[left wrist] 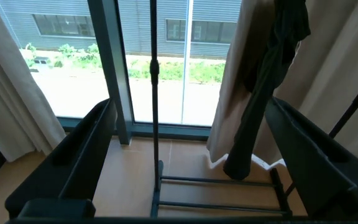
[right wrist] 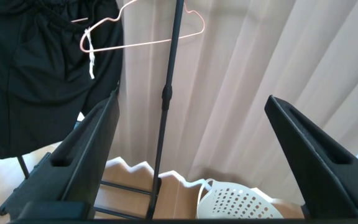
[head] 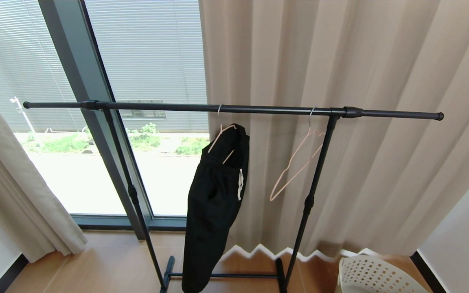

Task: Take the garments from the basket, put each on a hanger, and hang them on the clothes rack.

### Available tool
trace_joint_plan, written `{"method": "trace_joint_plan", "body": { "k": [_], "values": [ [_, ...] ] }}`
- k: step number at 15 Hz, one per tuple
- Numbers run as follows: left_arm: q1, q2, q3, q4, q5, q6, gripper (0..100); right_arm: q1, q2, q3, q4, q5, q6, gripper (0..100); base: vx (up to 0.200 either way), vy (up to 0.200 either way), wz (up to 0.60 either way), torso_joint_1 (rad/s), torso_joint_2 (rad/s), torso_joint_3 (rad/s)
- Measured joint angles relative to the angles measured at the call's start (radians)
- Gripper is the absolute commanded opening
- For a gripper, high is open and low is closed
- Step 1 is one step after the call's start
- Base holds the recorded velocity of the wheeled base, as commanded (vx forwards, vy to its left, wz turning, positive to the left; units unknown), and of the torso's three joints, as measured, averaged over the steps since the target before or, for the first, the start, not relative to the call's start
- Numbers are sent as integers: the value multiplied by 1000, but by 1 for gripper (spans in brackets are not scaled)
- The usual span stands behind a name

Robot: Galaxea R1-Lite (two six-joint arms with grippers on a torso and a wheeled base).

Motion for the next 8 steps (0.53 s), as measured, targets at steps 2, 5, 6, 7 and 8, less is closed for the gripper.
{"method": "trace_joint_plan", "body": {
  "k": [2, 5, 6, 7, 8],
  "values": [
    [1, -3, 1, 1, -8, 1, 100, 0, 0, 0, 0, 0, 0, 100, 0, 0, 0, 0, 0, 0],
    [0, -4, 0, 2, -14, 1, 100, 0, 0, 0, 0, 0, 0, 100, 0, 0, 0, 0, 0, 0],
    [-1, -4, -1, 3, -36, 0, 100, 0, 0, 0, 0, 0, 0, 100, 0, 0, 0, 0, 0, 0],
    [-1, -4, -3, 4, -46, 0, 100, 0, 0, 0, -1, 0, 1, 100, 0, 0, 0, -76, 178, 105],
    [-1, -4, -4, 5, -49, 0, 100, 0, 0, 0, -1, -1, 1, 100, 0, 0, 0, -129, 305, 159]
  ]
}}
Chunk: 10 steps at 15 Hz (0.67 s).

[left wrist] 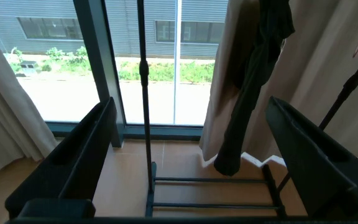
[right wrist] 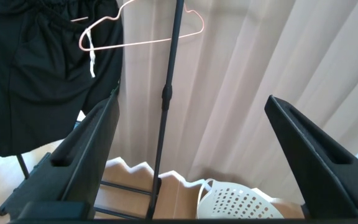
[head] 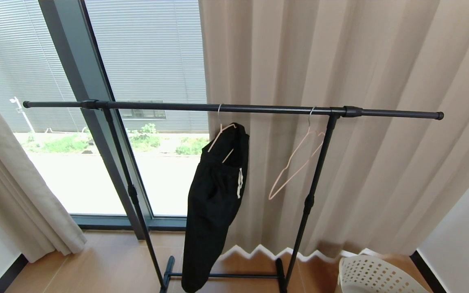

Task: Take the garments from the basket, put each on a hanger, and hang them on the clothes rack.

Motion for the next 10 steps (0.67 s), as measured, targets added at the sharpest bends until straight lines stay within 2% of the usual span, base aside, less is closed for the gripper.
{"method": "trace_joint_plan", "body": {
  "k": [10],
  "values": [
    [0, 1, 0, 1, -3, -1, 100, 0, 0, 0, 0, 0, 0, 100, 0, 0, 0, -149, 349, 197]
  ]
}}
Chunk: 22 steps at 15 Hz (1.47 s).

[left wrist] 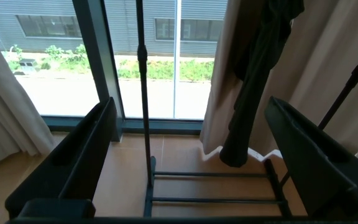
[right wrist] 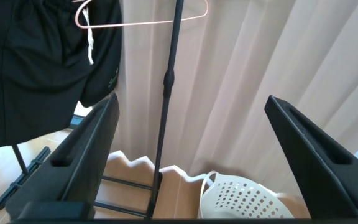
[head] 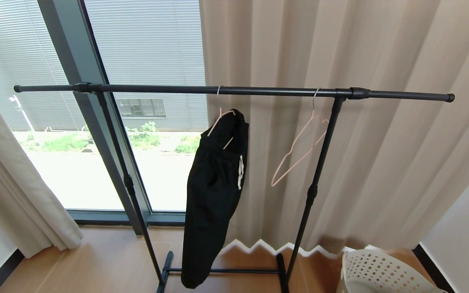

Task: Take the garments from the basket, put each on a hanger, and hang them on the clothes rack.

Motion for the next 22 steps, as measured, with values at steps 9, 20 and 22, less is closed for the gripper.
{"method": "trace_joint_plan", "body": {
  "k": [9, 20, 22],
  "values": [
    [0, 1, 0, 0, 0, 0, 100, 0, 0, 0, 0, 0, 0, 100, 0, 0, 0, -199, 479, 283],
    [0, 1, 0, 0, 0, 0, 100, 0, 0, 0, 1, 0, 0, 100, 0, 0, 0, -176, 512, 330],
    [-1, 1, 0, 0, 0, 0, 100, 0, 0, 0, 1, 0, 0, 100, 0, 0, 0, -127, 474, 342]
  ]
}}
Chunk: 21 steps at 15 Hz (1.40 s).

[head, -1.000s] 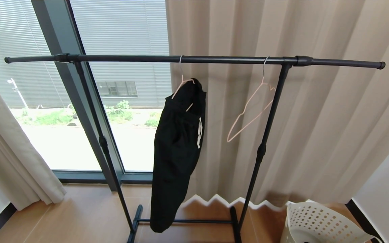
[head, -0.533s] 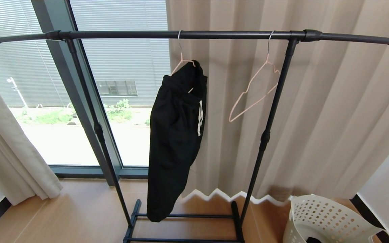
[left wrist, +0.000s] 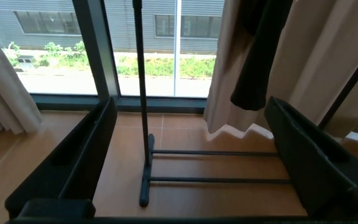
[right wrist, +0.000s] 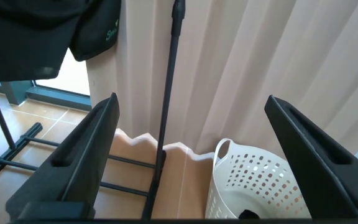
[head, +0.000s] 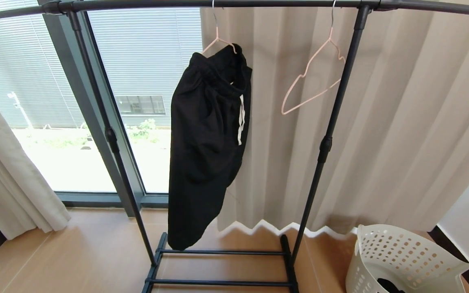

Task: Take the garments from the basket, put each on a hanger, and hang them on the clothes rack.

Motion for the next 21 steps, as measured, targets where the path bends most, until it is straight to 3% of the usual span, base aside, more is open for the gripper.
{"method": "trace_joint_plan", "body": {
  "k": [7, 17, 21],
  "values": [
    [1, 0, 0, 0, 0, 0, 100, 0, 0, 0, 0, 0, 0, 100, 0, 0, 0, -31, 117, 89],
    [0, 1, 0, 0, 0, 0, 100, 0, 0, 0, 0, 0, 0, 100, 0, 0, -600, 1, 5, 2],
    [1, 2, 1, 0, 0, 0, 100, 0, 0, 0, -1, -1, 0, 100, 0, 0, 0, 0, 0, 0]
  ]
}}
